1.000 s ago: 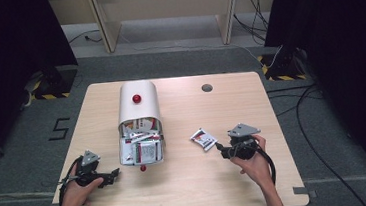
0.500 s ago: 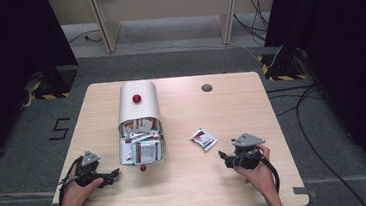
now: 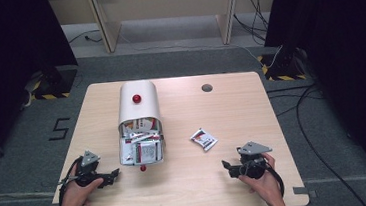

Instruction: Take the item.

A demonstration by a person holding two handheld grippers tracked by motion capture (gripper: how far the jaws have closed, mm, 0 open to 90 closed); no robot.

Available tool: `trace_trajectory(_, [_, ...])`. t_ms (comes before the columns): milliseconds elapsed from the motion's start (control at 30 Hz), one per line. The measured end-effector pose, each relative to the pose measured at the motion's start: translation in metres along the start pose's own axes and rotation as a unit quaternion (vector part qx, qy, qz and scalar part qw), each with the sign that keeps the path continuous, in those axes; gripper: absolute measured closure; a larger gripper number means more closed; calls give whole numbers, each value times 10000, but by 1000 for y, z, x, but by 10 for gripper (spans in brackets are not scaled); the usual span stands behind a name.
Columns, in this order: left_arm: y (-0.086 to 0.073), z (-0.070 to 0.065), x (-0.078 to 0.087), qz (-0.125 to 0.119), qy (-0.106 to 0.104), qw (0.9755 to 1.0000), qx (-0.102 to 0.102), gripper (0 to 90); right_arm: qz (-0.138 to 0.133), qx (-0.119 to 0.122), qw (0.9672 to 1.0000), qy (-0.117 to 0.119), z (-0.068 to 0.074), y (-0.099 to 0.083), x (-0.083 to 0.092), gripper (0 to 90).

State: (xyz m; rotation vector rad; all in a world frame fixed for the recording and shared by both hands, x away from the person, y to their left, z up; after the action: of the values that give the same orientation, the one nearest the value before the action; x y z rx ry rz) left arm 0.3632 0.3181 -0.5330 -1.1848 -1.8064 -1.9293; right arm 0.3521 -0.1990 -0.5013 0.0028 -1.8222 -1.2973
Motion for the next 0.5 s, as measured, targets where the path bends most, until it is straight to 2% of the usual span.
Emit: trace_trajectory(500, [0,0,0,-6,-10,10000,3,0,180,-11,9998,-105,0,-32,10,231])
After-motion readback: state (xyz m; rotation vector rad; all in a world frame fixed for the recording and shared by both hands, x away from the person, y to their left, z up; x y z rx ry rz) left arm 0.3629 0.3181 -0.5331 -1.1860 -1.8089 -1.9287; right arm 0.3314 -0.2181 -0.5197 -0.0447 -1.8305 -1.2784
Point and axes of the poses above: each handheld gripper's, and its own axes: x roughly backward along the jaws, y roughly out of its top, z roughly to its left, the point moved 1 cm from there along -x, roughly forward along the jaws, and after that the axes turned 6 degrees about x, right-handed, at the moved point
